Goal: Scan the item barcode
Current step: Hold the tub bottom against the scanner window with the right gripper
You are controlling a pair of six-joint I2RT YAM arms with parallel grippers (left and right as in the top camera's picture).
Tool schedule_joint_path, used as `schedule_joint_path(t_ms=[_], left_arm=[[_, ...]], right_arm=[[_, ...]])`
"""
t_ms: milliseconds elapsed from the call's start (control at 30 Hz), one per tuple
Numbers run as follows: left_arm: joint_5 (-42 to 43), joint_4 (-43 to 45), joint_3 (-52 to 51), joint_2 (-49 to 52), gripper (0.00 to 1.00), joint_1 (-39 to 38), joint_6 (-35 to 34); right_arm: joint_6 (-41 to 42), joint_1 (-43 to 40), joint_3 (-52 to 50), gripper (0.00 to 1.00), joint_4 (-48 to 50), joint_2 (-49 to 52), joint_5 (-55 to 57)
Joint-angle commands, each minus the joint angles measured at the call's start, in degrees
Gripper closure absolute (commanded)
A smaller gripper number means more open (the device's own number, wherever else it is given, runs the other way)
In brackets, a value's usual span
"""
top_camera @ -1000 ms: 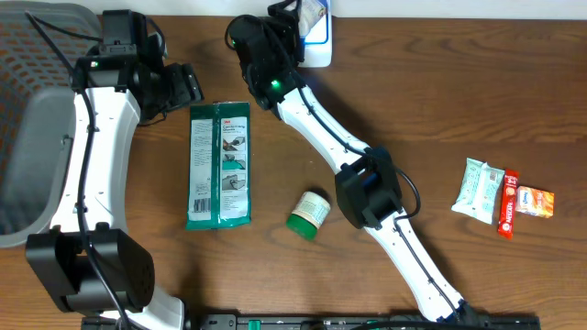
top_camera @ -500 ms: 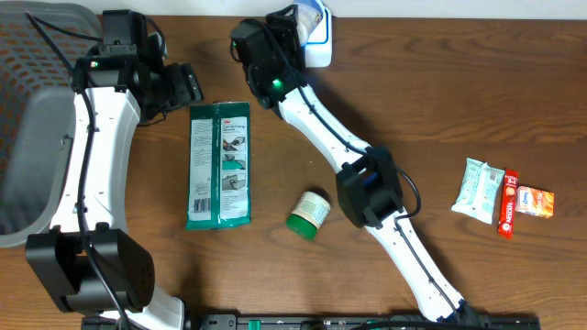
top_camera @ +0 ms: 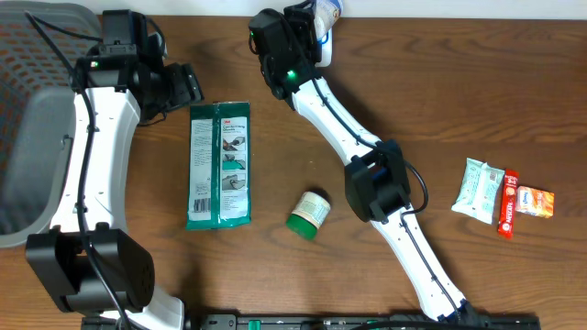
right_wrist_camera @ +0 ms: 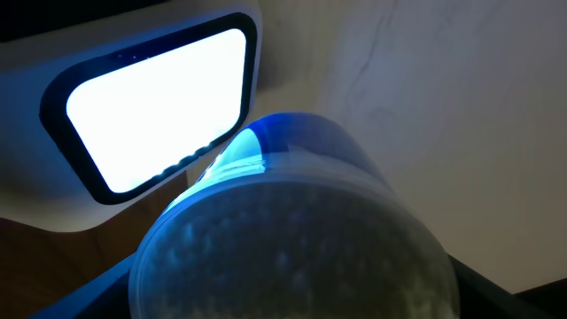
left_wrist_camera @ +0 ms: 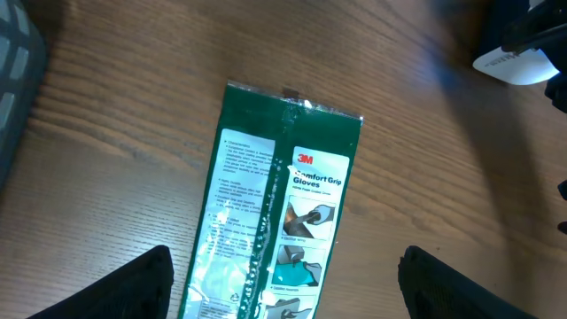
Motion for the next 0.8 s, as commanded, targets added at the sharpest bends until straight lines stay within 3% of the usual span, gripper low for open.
schedule_joint_path(t_ms=[0,767], left_arm=[[-0.5,-0.2,-0.1,0.3,0.19,0.2,0.1],[-0.6,-0.2,-0.1,0.3,0.19,0.2,0.1]], right_arm=[[-3.1,0.3,0.7,0.99,-0.5,0.8,0.1],[-1.9,1.4,0.6,0.99,1.3,0.8,-0.4]])
